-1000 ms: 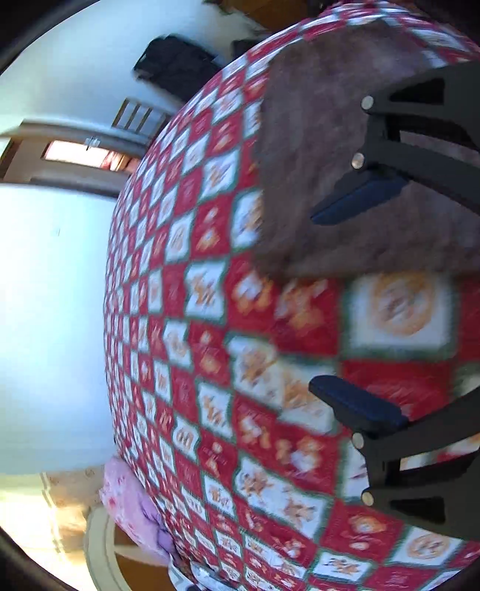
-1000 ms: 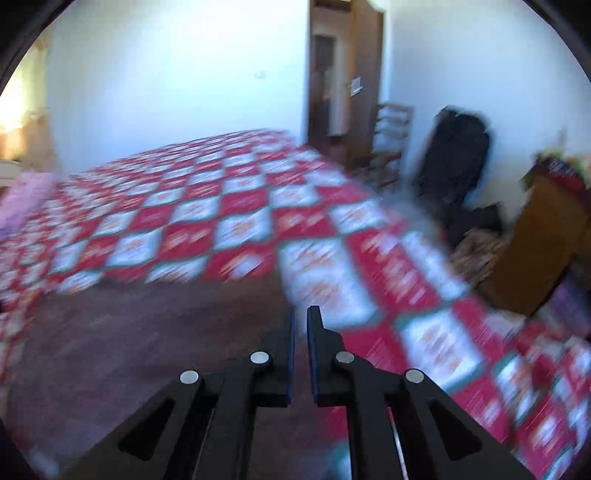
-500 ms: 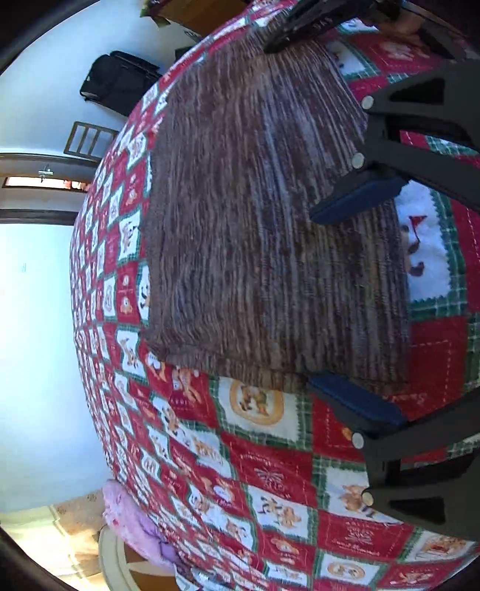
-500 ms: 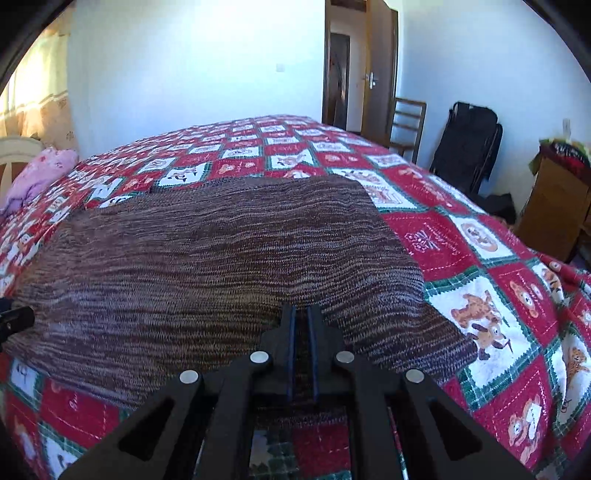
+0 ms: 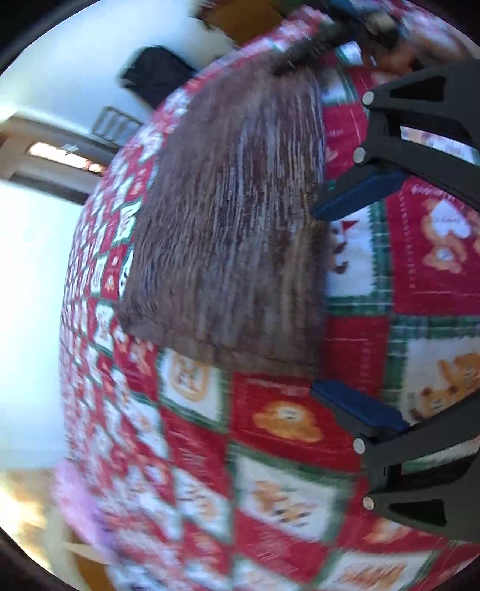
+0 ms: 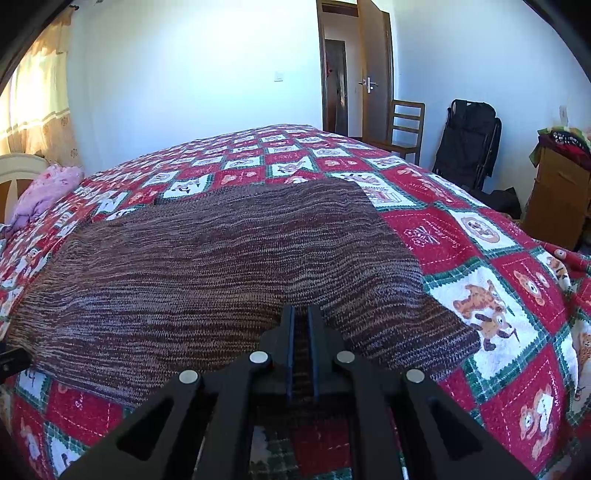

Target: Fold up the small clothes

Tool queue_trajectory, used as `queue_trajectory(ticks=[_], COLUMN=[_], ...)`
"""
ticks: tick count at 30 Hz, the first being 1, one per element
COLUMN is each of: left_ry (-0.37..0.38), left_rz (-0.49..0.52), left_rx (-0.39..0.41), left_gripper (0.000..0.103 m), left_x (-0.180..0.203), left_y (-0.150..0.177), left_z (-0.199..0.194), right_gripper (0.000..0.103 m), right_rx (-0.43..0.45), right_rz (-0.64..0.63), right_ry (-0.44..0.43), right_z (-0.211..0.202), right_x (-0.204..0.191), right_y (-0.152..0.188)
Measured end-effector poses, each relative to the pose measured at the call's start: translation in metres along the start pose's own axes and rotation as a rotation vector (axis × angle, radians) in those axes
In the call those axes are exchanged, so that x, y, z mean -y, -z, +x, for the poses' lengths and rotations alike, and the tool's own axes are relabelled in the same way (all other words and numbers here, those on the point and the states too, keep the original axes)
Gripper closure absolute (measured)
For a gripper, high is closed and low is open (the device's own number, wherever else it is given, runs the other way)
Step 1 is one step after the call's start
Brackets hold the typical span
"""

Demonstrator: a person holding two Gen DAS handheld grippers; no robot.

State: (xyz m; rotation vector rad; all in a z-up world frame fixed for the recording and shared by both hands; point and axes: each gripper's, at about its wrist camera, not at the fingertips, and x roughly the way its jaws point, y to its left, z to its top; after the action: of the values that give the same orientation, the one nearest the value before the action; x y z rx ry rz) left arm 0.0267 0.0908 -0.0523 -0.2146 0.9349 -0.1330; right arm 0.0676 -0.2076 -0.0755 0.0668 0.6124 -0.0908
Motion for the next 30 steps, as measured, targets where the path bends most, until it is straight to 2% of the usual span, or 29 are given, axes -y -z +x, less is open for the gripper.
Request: queue_trajectory(ticks=[2,7,10,15,19,21,24,30], left_ry=[0.063,0.115,0.174,0.191,0.235,0.286,0.233,0.163], left_rz=[-0.076,-0.228,-0.32,-0.368,-0.389,-0.378,-0.377,-0.466], left_rx=[0.035,0.091,0.139,0.105,0.058,0.039,0.061,0.147], left_gripper=[0.013,0.013,0.013,0.012,0.012,0.012,0.012,0.012], left_x=[-0.011,-0.02,-0.023,-0.012,0.006,0.017,0.02,-0.014], left_y=[0.003,0.01,0.016,0.009,0.017,0.02,0.009,-0.03], left_z=[-0.007,-0.013,-0.015,-0.006,-0.006,-0.005,0.005,0.018], right_gripper=[0.096,0.096,0.096,0.096,0.096,0.096,0.096,0.096], right_rx=[0.003,0.004,0.007,0.011,0.011,0.012,0.012,0.013], right_rz=[0.003,-0.001,-0.006,-0.011,-0.005,-0.002,0.002,0.003], right_ry=[-0.002,0.001,0.008,0.01,0.004,0.001,-0.005,-0.008], right_z=[0.0,0.0,-0.001,0.0,-0.001,-0.001,-0.001,-0.001], right_x=[0.001,0.0,-0.001,-0.001,-0.001,-0.001,0.001,0.001], right_y=[0.001,0.001,0.001,0.001,0.001,0.001,0.001,0.001])
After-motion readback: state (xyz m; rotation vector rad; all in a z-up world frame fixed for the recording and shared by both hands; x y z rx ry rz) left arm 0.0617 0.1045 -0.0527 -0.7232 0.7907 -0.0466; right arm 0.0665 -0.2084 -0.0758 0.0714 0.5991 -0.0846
